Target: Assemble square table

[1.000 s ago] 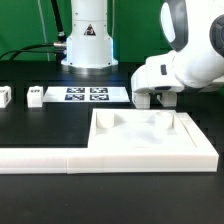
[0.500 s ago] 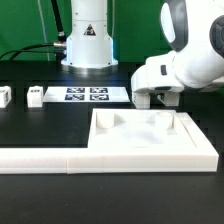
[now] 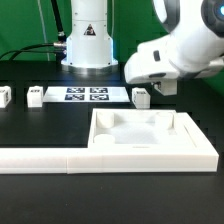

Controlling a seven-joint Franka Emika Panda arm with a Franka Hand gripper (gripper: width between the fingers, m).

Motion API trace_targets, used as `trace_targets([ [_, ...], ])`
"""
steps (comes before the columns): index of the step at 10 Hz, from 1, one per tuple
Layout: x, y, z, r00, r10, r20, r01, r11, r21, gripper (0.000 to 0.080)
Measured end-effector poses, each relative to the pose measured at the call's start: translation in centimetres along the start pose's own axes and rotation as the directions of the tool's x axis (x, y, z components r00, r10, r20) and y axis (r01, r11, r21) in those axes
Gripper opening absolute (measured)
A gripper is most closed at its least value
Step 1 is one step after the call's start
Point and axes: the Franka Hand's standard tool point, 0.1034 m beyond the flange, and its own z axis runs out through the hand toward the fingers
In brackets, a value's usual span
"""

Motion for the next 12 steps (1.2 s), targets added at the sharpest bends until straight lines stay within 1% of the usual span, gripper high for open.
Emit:
trace_targets([
  [1, -0.3, 0.2, -0.8, 1.000, 0.001, -0.021, -0.001, 1.000, 0.004, 0.0288],
  [2, -0.1, 0.1, -0.5, 1.000, 0.000, -0.027, 0.000, 1.000, 0.004, 0.0288],
  [3, 0.6, 0.1, -0.8, 0.996, 0.001, -0.087, 0.000, 1.000, 0.006, 0.0288],
  [5, 1.2, 0.3, -1.1, 0.971, 0.001, -0.238, 0.001, 1.000, 0.009, 0.0288],
  [6, 1.7, 1.2, -1.0, 0.959, -0.018, -0.282, 0.022, 1.000, 0.011, 0.0289],
  [7, 1.9, 1.9, -2.4, 0.941, -0.012, -0.337, 0.019, 1.000, 0.018, 0.0290],
  [8, 1.8, 2.2, -3.7, 0.921, -0.013, -0.390, 0.022, 1.000, 0.020, 0.0290],
  [9, 1.7, 2.5, -4.4, 0.912, -0.014, -0.411, 0.025, 0.999, 0.021, 0.0290],
  [11, 1.7, 2.8, -6.8, 0.857, -0.008, -0.515, 0.022, 1.000, 0.021, 0.0290],
  [12, 2.0, 2.8, -6.4, 0.826, -0.008, -0.564, 0.022, 1.000, 0.018, 0.0290],
])
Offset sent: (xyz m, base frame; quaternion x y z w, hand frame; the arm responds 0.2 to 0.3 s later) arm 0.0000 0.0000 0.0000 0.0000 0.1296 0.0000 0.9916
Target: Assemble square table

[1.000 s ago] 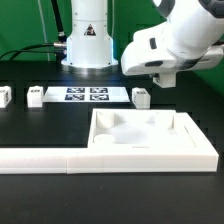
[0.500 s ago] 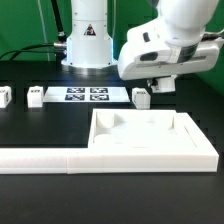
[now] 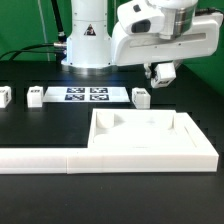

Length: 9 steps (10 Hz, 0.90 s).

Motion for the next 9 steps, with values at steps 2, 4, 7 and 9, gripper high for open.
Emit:
trace_targets([
  [2, 0.5, 0.2, 0.0, 0.988, -0.003, -0.155, 0.002, 1.000, -0.007, 0.0290],
  [4, 0.9, 0.5, -0.2, 0.967, -0.009, -0.254, 0.007, 1.000, -0.011, 0.0290],
  [7, 3.5, 1.8, -3.5, 0.910, -0.026, -0.413, 0.020, 1.000, -0.017, 0.0290],
  [9, 4.2, 2.1, -4.1, 0.828, -0.030, -0.559, 0.018, 0.999, -0.027, 0.0290],
])
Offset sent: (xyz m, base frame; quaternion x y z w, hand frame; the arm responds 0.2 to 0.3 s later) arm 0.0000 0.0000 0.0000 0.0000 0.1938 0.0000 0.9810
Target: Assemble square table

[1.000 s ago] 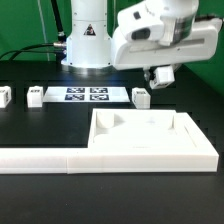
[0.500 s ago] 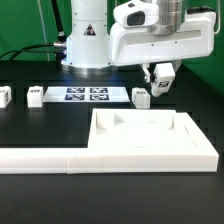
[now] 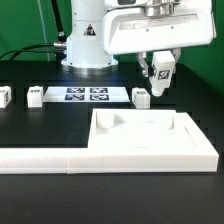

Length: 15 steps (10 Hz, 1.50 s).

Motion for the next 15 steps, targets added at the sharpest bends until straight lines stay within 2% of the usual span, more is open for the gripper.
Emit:
trace_targets([
  [1, -0.4, 0.1, 0.1, 0.999, -0.002, -0.054, 0.002, 1.000, -0.004, 0.0290],
  [3, -0.3, 0.2, 0.2, 0.998, -0.009, -0.059, 0.008, 1.000, -0.005, 0.0290],
  [7, 3.7, 0.5, 1.4, 0.993, -0.051, -0.105, 0.051, 0.999, -0.003, 0.0290],
  [9, 5.2, 1.6, 2.7, 0.983, -0.117, -0.140, 0.115, 0.993, -0.018, 0.0290],
  [13, 5.1, 1.6, 2.9, 0.984, -0.115, -0.137, 0.114, 0.993, -0.017, 0.0290],
  [14, 5.4, 1.6, 3.0, 0.984, -0.121, -0.131, 0.120, 0.993, -0.015, 0.0290],
  [15, 6.7, 1.6, 3.1, 0.984, -0.124, -0.130, 0.123, 0.992, -0.011, 0.0290],
])
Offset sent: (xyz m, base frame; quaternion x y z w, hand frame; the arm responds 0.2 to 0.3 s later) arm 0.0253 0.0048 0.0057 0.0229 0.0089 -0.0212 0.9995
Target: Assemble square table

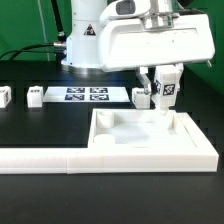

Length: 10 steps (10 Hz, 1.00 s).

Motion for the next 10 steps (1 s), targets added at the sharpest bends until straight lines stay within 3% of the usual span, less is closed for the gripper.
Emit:
trace_targets([
  [2, 2.4, 0.2, 0.8, 1.000, 0.006, -0.010, -0.006, 1.000, 0.007, 0.0290],
  [5, 3.9, 0.4, 1.9, 1.000, 0.012, -0.026, -0.012, 1.000, 0.010, 0.0290],
  [10, 3.4, 0.3, 3.1, 1.000, 0.012, -0.018, -0.012, 1.000, 0.012, 0.0290],
])
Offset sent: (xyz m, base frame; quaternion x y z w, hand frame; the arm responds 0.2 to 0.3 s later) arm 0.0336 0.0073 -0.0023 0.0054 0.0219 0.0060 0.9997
